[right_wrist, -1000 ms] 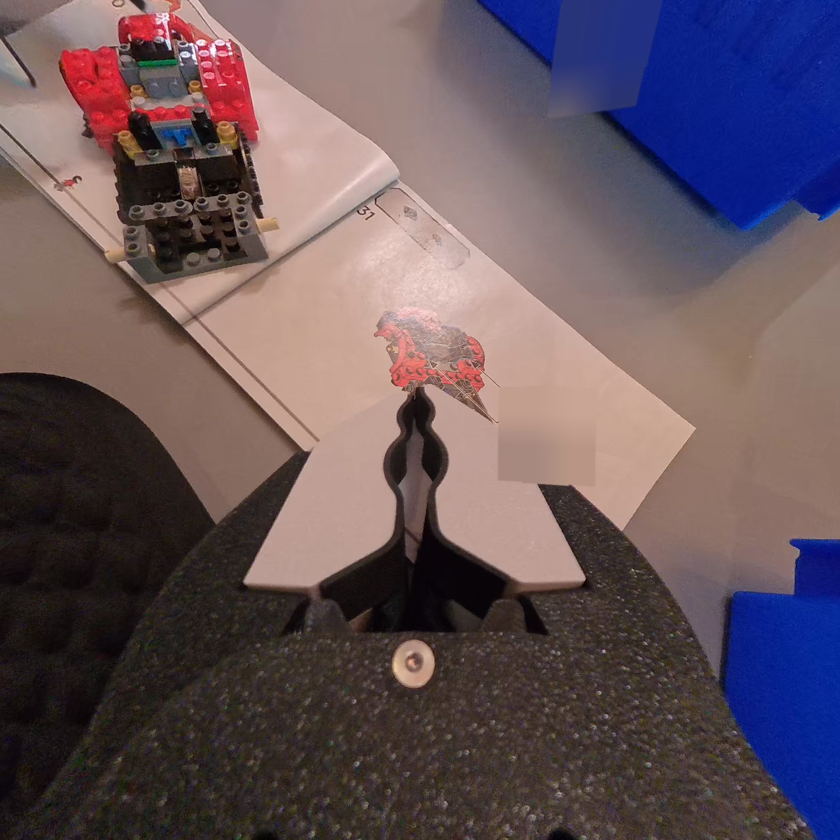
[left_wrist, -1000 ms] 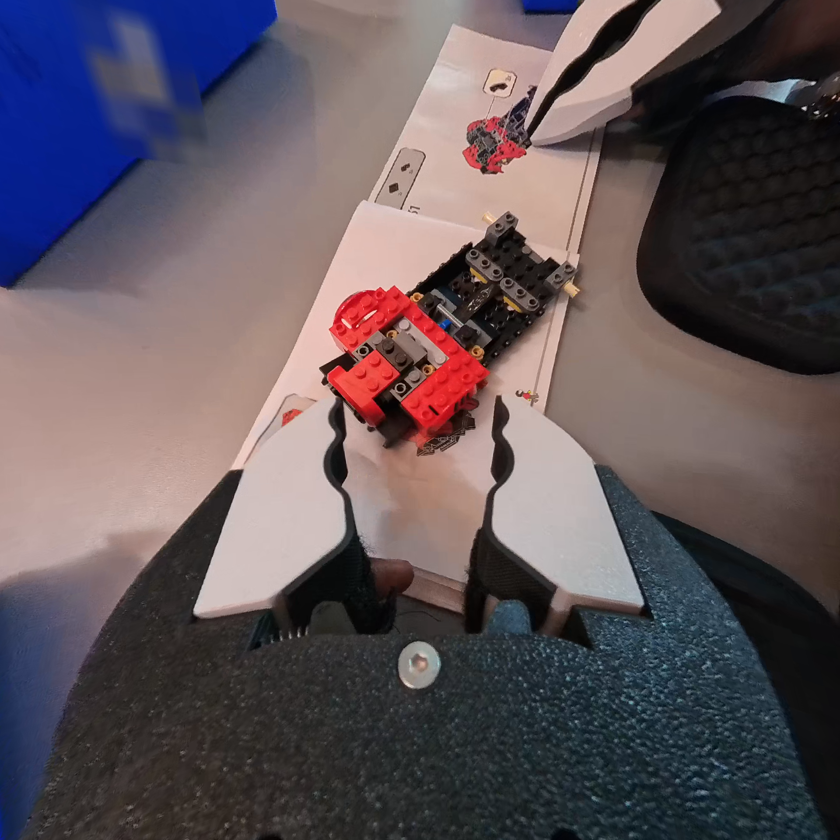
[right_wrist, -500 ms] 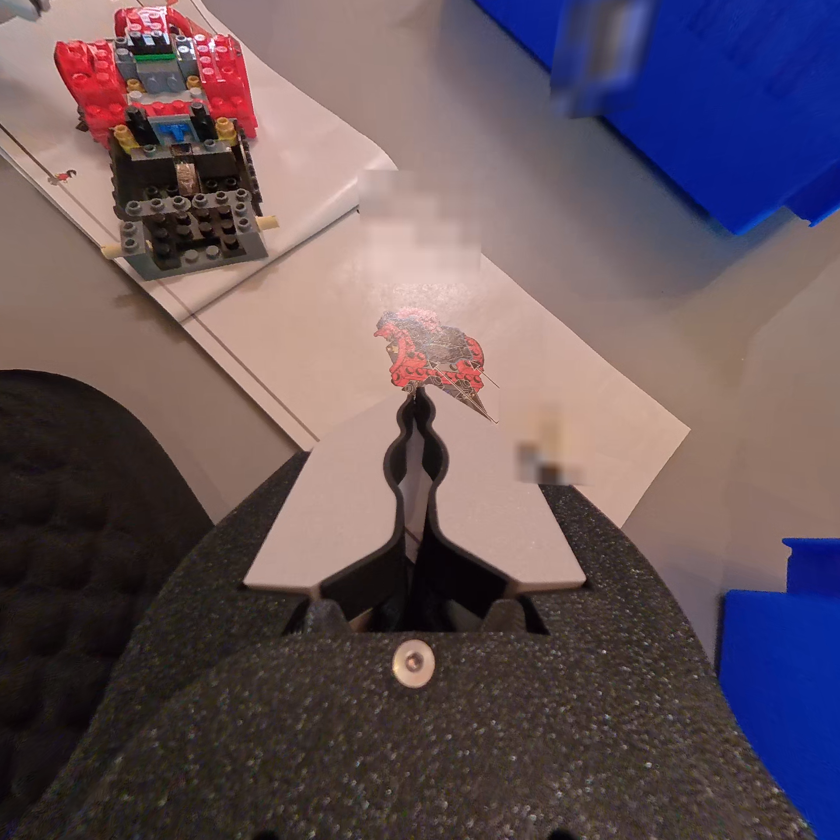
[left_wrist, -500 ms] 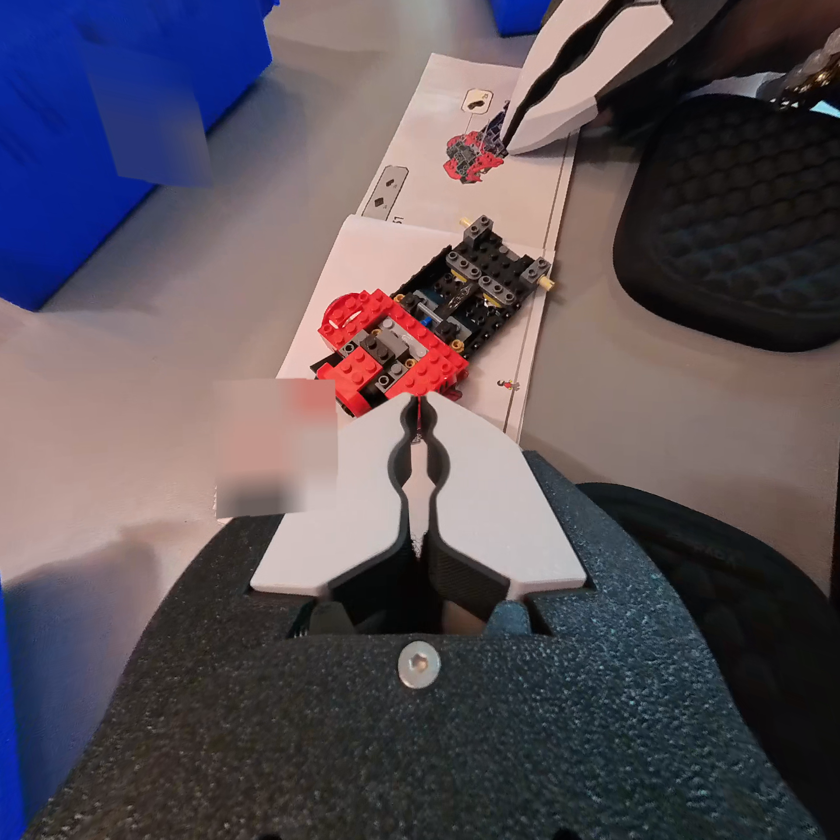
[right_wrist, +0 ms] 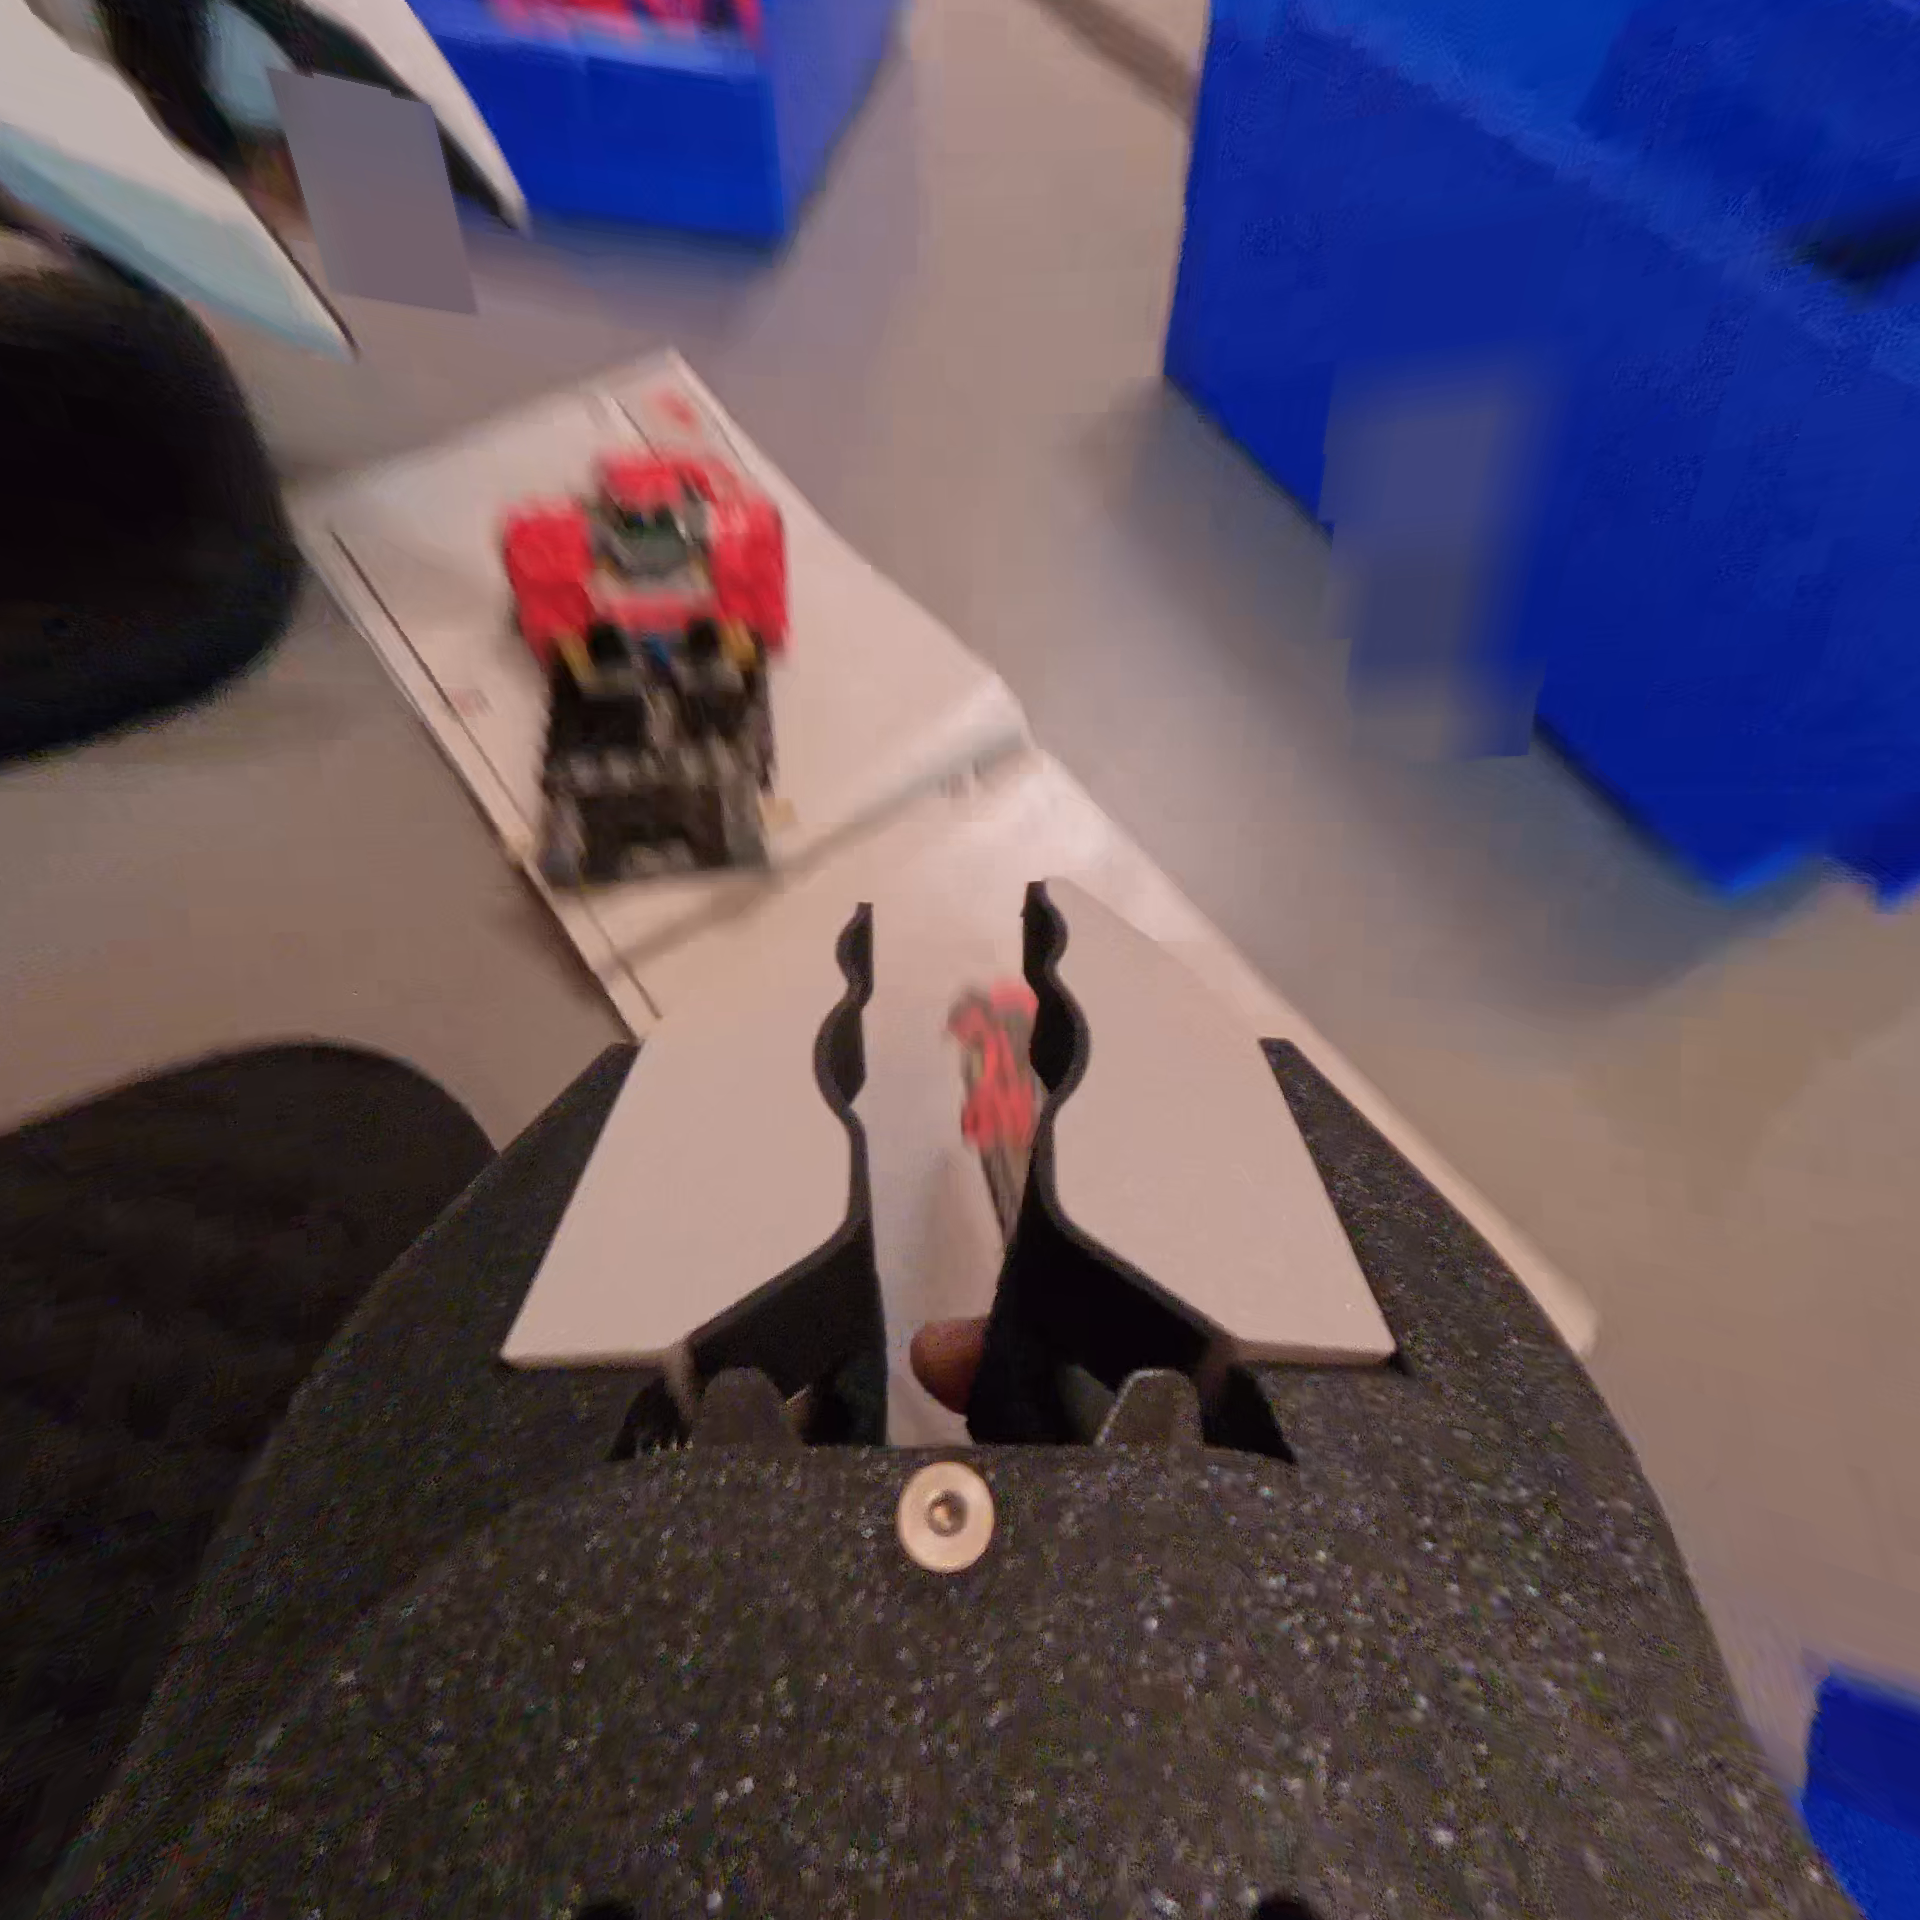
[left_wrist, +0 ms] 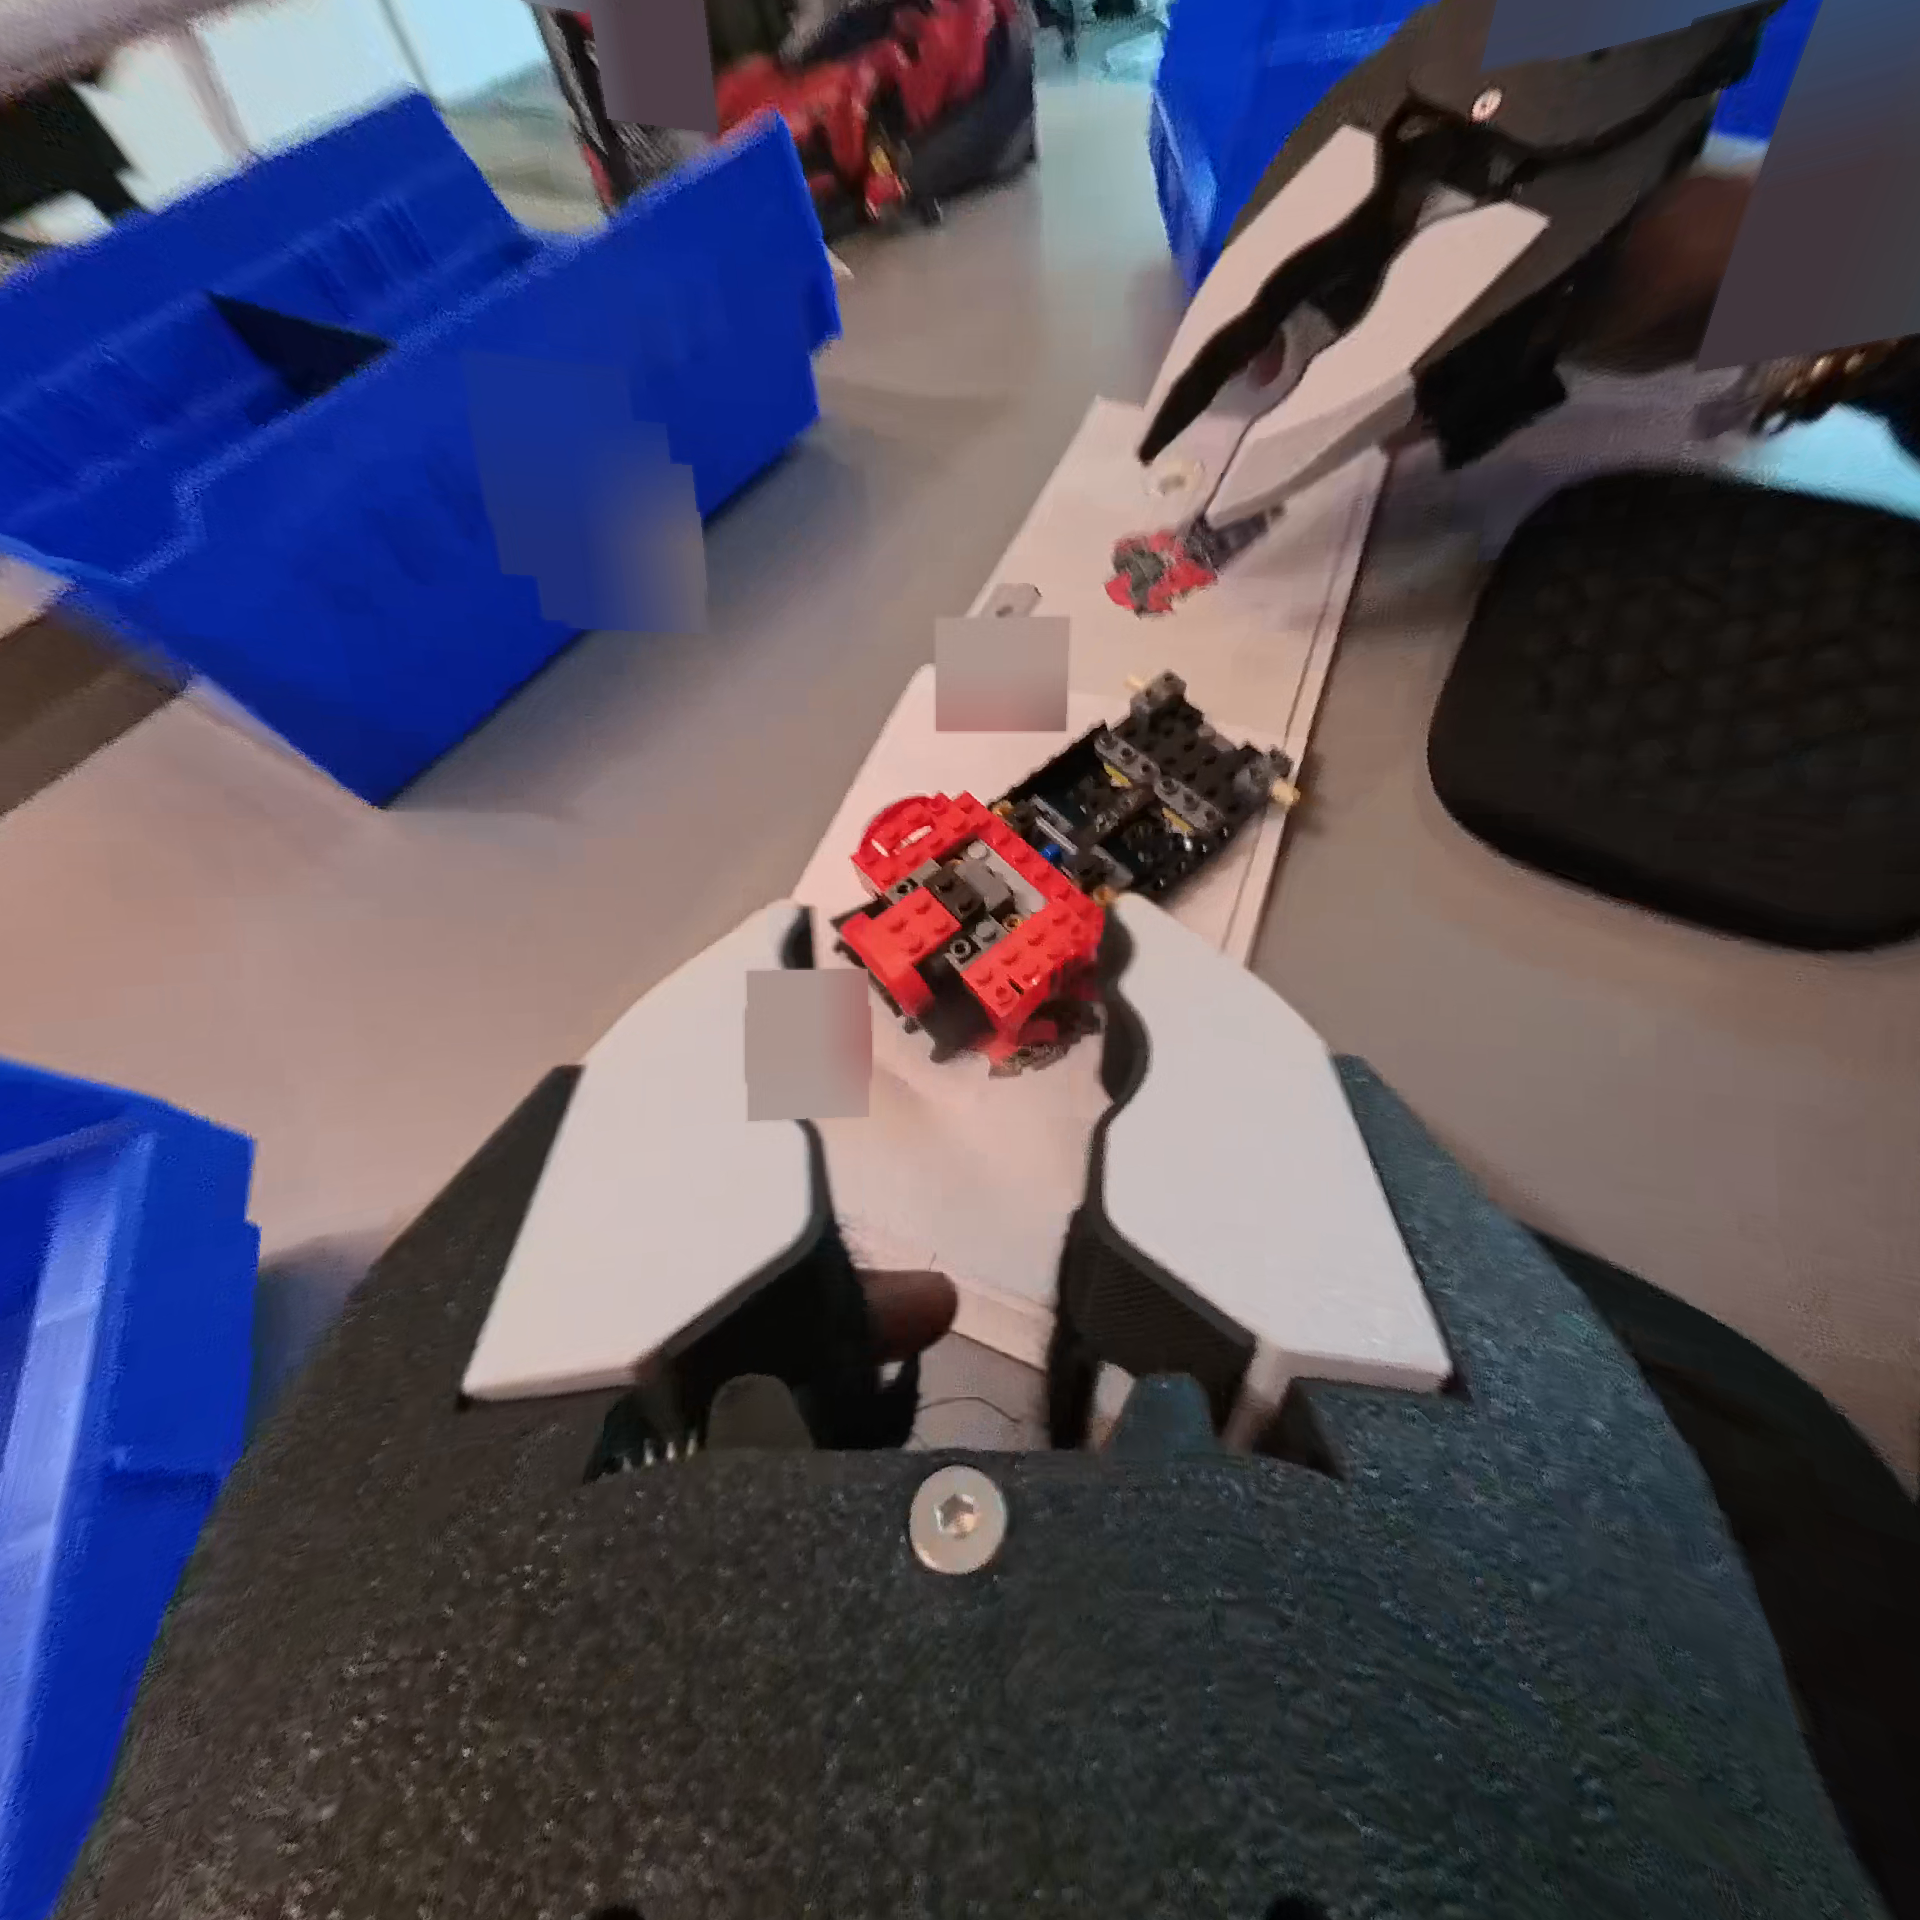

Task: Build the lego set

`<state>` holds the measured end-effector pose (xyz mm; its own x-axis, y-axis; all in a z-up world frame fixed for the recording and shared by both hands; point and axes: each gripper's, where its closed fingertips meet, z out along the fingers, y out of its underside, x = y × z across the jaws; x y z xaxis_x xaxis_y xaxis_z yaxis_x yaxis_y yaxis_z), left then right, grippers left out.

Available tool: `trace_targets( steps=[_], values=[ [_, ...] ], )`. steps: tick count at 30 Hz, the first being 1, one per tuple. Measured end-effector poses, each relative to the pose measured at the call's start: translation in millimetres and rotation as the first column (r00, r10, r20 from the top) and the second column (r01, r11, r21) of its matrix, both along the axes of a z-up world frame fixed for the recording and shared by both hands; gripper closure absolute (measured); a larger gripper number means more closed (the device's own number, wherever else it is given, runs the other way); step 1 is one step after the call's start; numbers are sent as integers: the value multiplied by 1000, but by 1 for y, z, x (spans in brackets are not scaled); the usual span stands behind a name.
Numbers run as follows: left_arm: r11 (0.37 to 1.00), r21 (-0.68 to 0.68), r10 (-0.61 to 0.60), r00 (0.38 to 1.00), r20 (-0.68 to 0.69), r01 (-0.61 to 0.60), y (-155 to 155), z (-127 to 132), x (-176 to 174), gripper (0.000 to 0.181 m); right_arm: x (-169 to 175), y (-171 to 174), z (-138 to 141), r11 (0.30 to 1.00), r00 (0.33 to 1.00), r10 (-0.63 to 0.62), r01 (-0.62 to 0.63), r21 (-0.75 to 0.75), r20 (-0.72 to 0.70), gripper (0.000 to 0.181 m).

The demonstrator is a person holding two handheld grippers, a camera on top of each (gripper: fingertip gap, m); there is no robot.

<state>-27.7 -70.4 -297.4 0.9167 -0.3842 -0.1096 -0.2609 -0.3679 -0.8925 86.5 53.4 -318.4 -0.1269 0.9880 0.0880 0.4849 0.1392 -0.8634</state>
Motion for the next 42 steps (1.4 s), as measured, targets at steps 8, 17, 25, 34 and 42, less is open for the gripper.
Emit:
trace_targets(
  steps=[8,17,25,34,42],
  values=[
    [941,312,87,987,138,-127,-25,40,-14,181,-122,-84,103,859,861,500,-478,186,-96,164],
    [905,413,63,992,109,-103,-35,46,-10,179,-224,-153,125,672,689,724,-715,194,29,160],
    [886,460,22,995,94,-63,-39,50,-5,176,-323,-177,38,523,372,588,-852,13,718,157],
    [865,496,11,993,119,-69,-44,56,-7,175,-358,-169,-23,713,425,359,-699,49,831,156],
    [849,518,25,988,154,-102,-46,60,-12,173,-356,-175,-20,633,435,391,-767,106,811,172]
  ],
)
